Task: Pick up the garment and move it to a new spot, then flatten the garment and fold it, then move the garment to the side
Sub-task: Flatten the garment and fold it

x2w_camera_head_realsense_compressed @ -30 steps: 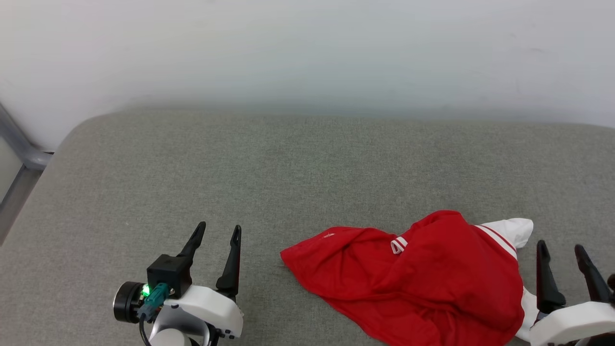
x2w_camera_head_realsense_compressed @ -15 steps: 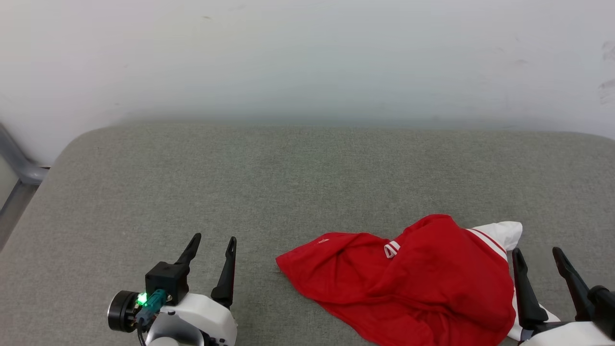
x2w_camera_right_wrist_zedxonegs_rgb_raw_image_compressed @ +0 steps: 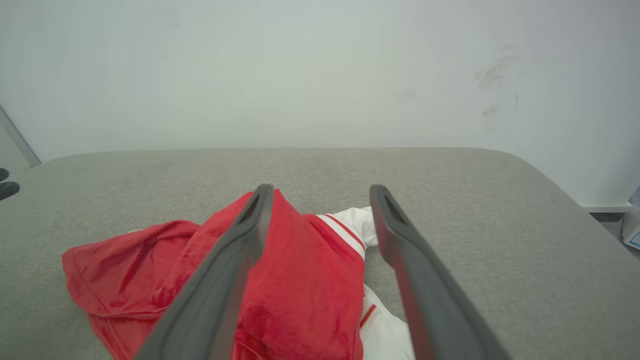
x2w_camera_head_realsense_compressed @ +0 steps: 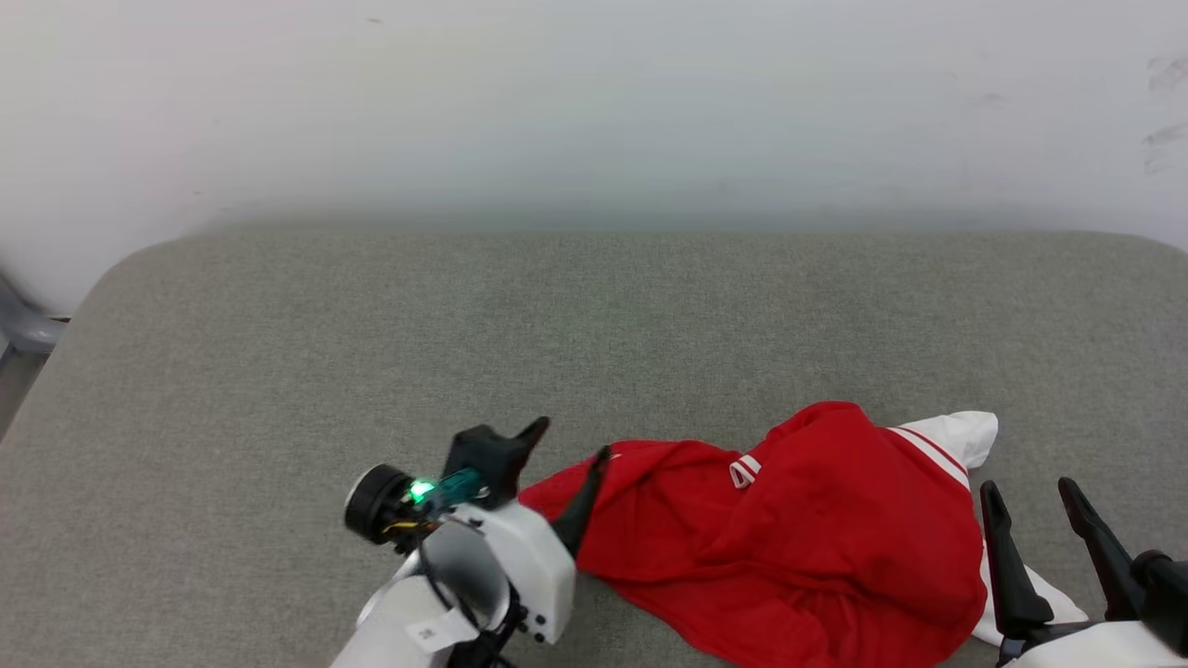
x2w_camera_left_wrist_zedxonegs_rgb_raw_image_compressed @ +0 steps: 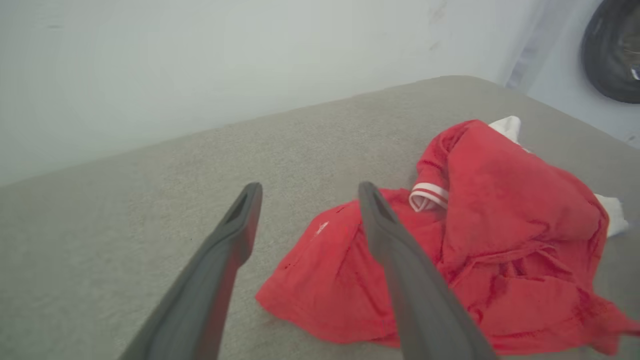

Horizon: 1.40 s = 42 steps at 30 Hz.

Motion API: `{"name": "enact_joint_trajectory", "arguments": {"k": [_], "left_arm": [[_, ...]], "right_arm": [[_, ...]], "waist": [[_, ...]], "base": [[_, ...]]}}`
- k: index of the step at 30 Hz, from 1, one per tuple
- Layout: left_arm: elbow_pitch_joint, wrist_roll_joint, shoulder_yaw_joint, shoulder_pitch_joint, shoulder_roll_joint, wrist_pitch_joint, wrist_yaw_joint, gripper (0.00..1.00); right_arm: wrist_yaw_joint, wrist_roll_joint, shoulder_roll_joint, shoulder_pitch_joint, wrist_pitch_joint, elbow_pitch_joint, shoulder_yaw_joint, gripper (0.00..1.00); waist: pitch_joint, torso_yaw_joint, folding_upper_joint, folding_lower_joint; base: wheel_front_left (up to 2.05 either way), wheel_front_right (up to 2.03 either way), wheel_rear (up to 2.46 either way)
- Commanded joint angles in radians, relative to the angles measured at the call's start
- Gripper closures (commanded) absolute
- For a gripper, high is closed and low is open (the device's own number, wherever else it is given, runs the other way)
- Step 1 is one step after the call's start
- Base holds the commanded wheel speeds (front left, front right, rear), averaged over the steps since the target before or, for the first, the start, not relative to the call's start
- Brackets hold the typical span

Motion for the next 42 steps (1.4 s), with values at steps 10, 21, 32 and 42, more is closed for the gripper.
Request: {"name": "enact_joint_trajectory", "arguments": {"k": [10,21,32,42], "left_arm": [[0.044,-0.116,-0.280,-0.228,0.075,0.259,-0.012,0.00],[0.184,-0.264,-0.598,-0.396,0.256,0.460,-0.013,0.00],[0.221,-0.401,-0.715,-0.463,0.326,0.399,-0.011,1.00],[0.135,-0.460,-0.578,-0.419,0.332,0.189,0.110,1.00]], "right_arm": [[0.000,0.004,0.001,-0.085,-0.002,-0.029,0.039,0.00],[0.000,0.034,0.001,-0.154,-0.052,0.021,0.078,0.00],[0.000,0.042,0.001,-0.172,-0.069,0.067,0.072,0.00],[0.000,0.035,0.001,-0.141,-0.042,0.082,0.051,0.00]], "waist": [[0.143,-0.076,0.0000,0.0000],[0.269,-0.138,0.0000,0.0000],[0.259,-0.123,0.0000,0.0000],[0.176,-0.054,0.0000,0.0000]], "base": [[0.00,0.00,0.00],[0.00,0.00,0.00],[0.00,0.00,0.00],[0.00,0.00,0.00]]}}
